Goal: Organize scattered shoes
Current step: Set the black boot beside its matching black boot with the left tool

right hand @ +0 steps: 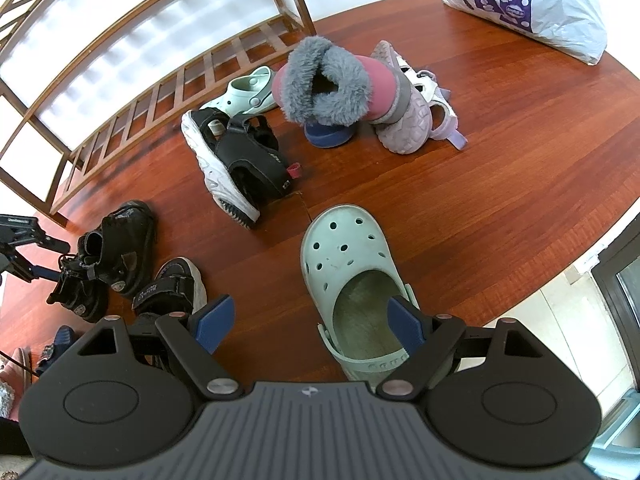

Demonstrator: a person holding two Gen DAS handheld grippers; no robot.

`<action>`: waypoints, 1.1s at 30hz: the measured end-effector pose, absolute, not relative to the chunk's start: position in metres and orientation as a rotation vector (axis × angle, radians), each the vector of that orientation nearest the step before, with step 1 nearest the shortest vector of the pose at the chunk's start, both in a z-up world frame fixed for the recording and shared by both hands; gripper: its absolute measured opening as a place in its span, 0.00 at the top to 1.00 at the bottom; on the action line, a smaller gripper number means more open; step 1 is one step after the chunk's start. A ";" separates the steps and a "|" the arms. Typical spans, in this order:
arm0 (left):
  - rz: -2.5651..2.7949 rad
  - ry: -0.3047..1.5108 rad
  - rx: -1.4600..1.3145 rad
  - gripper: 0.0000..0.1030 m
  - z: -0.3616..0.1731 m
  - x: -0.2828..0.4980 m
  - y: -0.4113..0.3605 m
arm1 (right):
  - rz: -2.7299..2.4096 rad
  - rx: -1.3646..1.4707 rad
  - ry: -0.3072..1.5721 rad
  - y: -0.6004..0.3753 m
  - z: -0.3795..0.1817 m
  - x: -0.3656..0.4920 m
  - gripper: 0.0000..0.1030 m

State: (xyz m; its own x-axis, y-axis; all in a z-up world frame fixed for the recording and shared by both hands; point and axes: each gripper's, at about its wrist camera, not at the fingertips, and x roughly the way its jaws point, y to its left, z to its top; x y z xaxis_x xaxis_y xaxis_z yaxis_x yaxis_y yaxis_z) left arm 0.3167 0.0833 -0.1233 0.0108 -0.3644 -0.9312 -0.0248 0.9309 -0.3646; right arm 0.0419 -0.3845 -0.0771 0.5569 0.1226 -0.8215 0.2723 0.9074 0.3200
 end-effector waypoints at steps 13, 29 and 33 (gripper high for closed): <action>-0.250 1.475 -0.331 0.26 -0.136 0.319 0.080 | -0.102 0.442 0.991 -0.385 -0.078 0.038 0.15; -0.204 1.414 -0.342 0.29 -0.128 0.319 0.066 | -0.107 0.442 0.986 -0.383 -0.077 0.039 0.15; -0.189 1.383 -0.344 0.28 -0.122 0.317 0.064 | -0.110 0.439 0.983 -0.382 -0.076 0.039 0.15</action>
